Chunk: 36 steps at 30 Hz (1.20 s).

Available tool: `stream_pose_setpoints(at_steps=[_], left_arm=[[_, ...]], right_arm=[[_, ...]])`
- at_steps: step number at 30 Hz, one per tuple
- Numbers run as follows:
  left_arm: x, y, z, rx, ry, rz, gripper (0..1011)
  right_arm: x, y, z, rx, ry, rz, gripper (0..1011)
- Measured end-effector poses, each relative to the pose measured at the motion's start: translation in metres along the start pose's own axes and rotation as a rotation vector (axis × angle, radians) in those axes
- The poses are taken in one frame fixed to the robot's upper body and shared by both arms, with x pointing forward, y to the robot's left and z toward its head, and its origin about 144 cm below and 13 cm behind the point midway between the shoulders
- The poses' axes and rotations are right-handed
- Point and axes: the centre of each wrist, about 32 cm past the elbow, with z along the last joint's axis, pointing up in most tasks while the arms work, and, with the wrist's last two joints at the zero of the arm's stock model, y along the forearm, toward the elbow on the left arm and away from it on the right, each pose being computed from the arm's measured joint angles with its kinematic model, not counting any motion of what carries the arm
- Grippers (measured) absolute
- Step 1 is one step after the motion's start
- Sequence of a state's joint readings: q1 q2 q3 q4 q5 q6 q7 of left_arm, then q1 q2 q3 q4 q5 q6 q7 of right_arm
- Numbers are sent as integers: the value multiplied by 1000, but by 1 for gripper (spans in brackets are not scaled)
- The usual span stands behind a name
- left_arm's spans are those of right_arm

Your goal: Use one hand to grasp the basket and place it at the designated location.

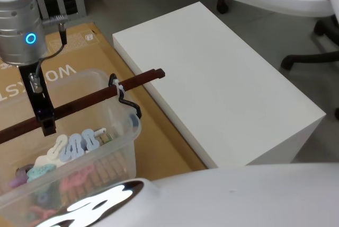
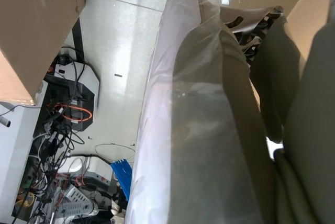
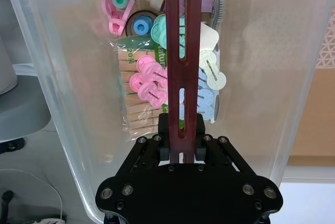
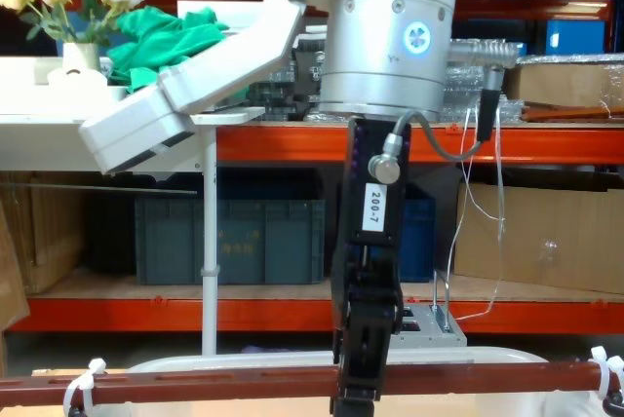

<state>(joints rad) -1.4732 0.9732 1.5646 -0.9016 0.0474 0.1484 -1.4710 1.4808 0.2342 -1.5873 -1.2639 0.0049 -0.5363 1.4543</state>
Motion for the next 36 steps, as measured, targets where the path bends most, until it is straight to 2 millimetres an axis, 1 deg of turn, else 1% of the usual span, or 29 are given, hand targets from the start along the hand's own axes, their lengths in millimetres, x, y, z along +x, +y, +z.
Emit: stream_pose_setpoints(at_steps=[16, 30, 36], left_arm=[[0, 0, 0, 0, 0, 0, 0], [0, 0, 0, 0, 0, 0, 0], [0, 0, 0, 0, 0, 0, 0]], right_arm=[[4, 9, -11, 14, -14, 8, 239], [6, 13, -12, 21, -23, 13, 239], [6, 18, -13, 29, -19, 17, 239]])
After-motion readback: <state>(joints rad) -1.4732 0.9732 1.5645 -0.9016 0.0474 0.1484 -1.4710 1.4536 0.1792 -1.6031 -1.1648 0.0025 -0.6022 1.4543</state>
